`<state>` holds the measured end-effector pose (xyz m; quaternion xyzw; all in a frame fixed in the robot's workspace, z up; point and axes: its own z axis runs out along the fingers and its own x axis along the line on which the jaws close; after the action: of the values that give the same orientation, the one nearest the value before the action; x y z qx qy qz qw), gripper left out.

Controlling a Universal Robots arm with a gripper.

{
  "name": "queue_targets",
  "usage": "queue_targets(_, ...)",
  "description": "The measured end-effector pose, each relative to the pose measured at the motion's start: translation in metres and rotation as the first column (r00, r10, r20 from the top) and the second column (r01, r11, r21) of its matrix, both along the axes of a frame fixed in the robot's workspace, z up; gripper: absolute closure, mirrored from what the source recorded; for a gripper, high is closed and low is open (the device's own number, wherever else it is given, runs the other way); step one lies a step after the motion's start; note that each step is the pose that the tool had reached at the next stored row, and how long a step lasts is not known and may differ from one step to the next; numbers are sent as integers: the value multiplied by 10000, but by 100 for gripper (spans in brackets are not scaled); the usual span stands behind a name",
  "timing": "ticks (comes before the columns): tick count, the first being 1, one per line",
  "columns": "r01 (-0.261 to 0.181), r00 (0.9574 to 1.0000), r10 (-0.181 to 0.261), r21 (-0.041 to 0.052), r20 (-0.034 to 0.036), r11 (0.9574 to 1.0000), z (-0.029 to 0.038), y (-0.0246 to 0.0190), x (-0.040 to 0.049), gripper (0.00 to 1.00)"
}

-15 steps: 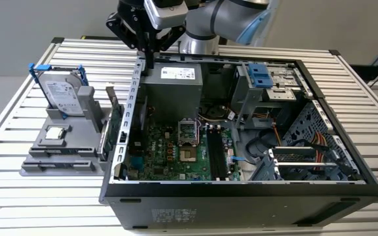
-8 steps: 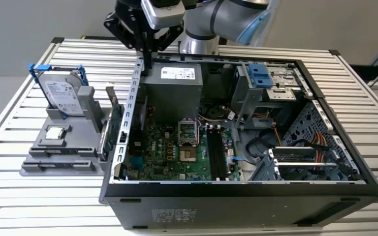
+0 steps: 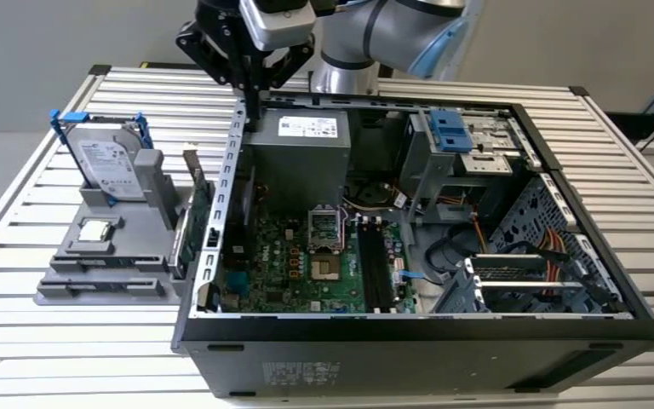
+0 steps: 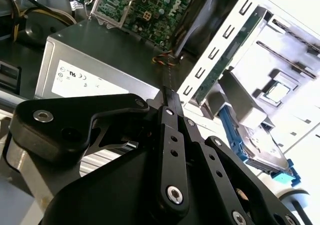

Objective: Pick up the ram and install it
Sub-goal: 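Reach for the ram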

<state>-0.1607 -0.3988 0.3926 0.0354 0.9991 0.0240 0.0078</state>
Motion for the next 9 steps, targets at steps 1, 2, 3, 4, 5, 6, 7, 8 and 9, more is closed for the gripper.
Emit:
queue_targets(1, 0, 10000, 0, 0, -1, 10000, 0, 0, -5, 100)
queue_targets(2, 1, 10000, -1, 0, -2, 10000, 0, 0, -9, 100)
queue_targets(3, 1, 10000, -1, -1, -4, 10000, 0, 0, -13, 100)
queue_targets(4, 0, 10000, 0, -1, -5, 10000, 0, 0, -15, 100)
queue_targets(5, 0, 10000, 0, -1, -7, 10000, 0, 0, -18, 100)
queue_targets(6, 0, 10000, 0, 0, -8, 10000, 0, 0, -21, 100)
queue_targets(7, 0, 10000, 0, 0, -8, 10000, 0, 0, -23, 100)
queue_targets(8, 0, 10000, 0, 0, -10, 10000, 0, 0, -27, 100)
queue_targets(9, 1, 10000, -1, 0, -11, 10000, 0, 0, -31, 100)
